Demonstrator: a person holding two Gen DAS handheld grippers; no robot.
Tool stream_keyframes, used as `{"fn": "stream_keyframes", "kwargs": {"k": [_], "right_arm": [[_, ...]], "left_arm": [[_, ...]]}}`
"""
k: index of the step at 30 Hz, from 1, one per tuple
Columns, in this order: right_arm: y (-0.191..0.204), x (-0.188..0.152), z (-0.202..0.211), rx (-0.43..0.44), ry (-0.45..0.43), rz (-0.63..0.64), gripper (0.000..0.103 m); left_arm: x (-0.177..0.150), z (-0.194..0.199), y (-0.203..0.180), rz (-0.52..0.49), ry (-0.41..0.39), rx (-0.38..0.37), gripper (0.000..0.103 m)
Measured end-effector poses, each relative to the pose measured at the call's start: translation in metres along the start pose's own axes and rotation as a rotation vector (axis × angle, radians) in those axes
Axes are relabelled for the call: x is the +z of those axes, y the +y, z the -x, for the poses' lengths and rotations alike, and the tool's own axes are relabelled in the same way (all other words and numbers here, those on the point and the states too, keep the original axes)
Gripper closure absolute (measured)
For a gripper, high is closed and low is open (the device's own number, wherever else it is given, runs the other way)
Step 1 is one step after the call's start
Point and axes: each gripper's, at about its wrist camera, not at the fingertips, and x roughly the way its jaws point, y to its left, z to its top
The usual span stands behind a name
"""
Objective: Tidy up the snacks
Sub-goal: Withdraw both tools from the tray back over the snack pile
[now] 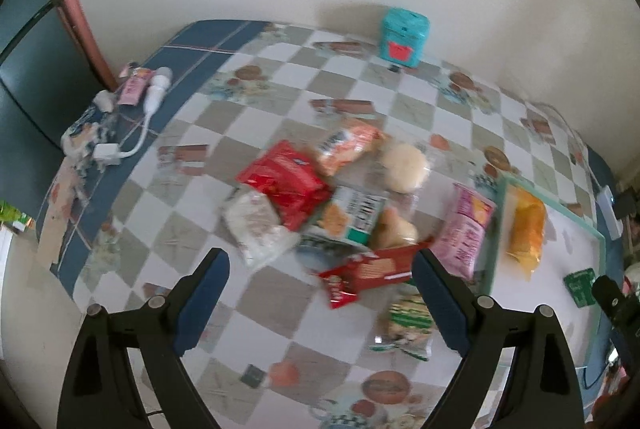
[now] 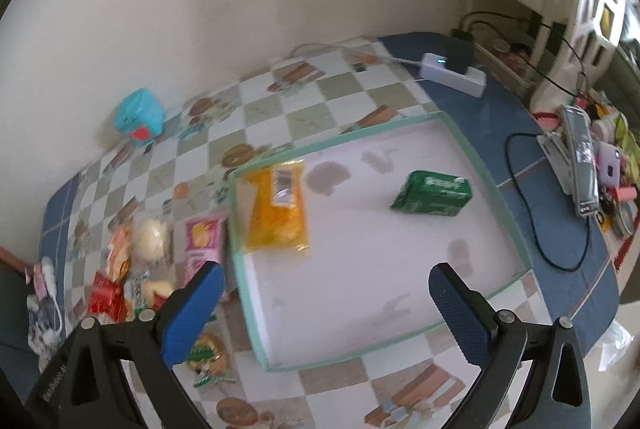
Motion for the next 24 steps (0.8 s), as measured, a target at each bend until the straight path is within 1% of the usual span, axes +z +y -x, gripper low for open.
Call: {"fn": "stream_keyframes", "kwargs": {"k": [5, 8, 16, 20, 24], "right_arm": [[0.026, -0.011, -0.001, 0.016, 0.01, 0.067, 0.0], [0.04, -0.017, -0.004, 0.02, 0.024, 0.106, 0.0], [0.064, -0.028, -0.007, 0.033, 0.041, 0.16, 0.0], [0.073, -0.032, -0.01, 0.078, 0.059, 0.176, 0.0], [0.081, -0.036, -0.018, 0.115, 0.091, 0.19, 0.0]], "left_arm": [[0.003, 0.0, 0.032, 0.054, -0.014, 0.052, 0.01], [0.004, -0.001, 0.049, 0.09, -0.013, 0.065, 0.01], [0.003, -0.008, 0.087, 0.179, 0.007, 0.06, 0.01], [0.002, -0.012, 0.096, 0.206, 0.023, 0.052, 0.01], [0.001, -0.02, 0.096, 0.211, 0.047, 0.021, 0.01]]}}
